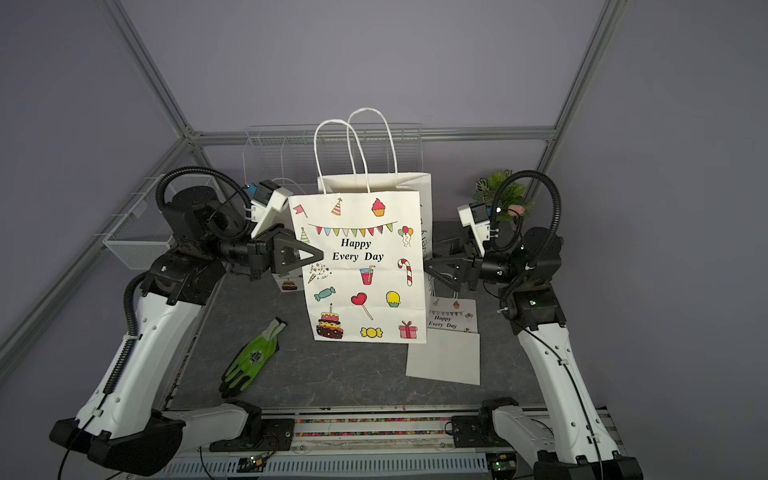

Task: Put away the paper bag
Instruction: Press the paper bag.

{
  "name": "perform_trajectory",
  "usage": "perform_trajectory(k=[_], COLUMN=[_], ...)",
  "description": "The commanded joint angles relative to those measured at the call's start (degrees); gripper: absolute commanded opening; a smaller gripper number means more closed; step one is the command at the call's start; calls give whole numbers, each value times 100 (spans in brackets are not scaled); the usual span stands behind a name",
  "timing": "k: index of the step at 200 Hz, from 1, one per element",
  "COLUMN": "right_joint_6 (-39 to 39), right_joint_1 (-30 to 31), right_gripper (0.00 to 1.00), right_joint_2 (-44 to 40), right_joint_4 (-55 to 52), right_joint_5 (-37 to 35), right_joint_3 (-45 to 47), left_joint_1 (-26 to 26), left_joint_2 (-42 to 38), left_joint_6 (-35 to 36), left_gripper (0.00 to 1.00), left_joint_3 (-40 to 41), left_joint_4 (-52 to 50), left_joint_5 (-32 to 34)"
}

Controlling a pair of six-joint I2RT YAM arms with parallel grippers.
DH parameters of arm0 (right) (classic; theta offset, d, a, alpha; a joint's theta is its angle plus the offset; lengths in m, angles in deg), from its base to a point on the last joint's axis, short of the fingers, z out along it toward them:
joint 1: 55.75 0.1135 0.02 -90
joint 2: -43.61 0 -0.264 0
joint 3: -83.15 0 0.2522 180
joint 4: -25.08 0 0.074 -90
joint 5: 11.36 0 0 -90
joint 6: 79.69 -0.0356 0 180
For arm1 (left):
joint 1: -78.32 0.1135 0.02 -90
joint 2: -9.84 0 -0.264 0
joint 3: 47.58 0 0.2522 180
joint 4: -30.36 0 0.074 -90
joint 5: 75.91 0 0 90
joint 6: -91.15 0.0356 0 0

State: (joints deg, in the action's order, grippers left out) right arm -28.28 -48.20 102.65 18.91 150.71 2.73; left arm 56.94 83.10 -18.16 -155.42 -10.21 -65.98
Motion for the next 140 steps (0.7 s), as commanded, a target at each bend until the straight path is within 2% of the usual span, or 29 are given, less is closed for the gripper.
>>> perform_trajectory(k=[1,27,46,72,104,140], right_joint_6=[113,299,412,406,-153,18], right_joint_1=[79,124,134,133,163,273], right_gripper=[71,70,75,78,77,94], right_joint_2=[-24,-64,-86,-69,-102,-201], right_joint_4=[-15,-235,-359,-362,332,188], right_joint_5=[123,125,91,27,-52,-168], right_joint_3=[-61,-68,-59,6,305,504], left_joint_1=[67,365,642,706,707,750], left_joint_2=[146,248,261,330,290,268], left_joint_6=[-16,-3,14,23,96,128], left_gripper=[0,0,0,0,0,0], left_joint_3=[-118,-278,-482,-681,-576,-591], left_joint_4=[182,201,198,184,152,149], left_joint_5=[-198,-513,-725,-937,-1032,-1080])
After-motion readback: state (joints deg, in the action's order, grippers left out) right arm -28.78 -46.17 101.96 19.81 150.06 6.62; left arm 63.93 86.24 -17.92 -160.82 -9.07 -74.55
